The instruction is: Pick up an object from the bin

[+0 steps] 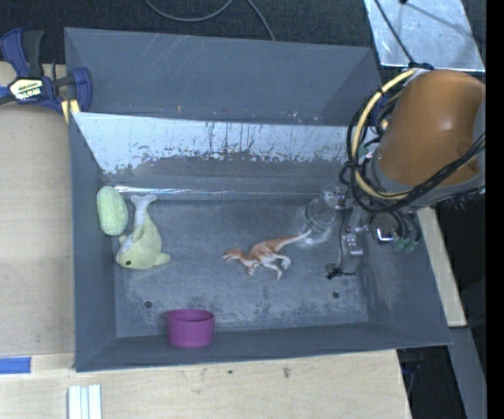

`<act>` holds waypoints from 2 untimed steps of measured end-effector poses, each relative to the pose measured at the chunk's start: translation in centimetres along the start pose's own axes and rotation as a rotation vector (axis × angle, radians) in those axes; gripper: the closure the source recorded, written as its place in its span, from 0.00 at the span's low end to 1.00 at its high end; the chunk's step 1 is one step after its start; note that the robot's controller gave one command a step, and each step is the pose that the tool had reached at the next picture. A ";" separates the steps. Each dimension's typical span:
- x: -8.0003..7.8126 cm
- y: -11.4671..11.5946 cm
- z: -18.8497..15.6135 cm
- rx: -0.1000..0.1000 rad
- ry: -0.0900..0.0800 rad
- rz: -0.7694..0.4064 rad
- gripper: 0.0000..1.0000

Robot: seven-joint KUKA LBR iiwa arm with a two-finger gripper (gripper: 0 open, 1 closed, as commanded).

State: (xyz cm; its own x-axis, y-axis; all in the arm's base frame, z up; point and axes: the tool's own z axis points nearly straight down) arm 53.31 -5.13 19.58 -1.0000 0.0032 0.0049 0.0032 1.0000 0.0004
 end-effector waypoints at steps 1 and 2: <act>-0.2 0.0 -0.5 0.001 -0.009 -0.002 0.00; -3.1 3.4 7.2 0.001 -0.013 -0.022 0.00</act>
Offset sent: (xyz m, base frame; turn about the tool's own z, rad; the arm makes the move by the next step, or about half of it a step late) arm 0.0457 0.0566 -0.1258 -0.0356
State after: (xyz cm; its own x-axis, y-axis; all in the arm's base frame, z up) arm 56.35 -1.76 12.38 -0.9998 -0.0189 -0.0082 -0.0189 0.9998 -0.0006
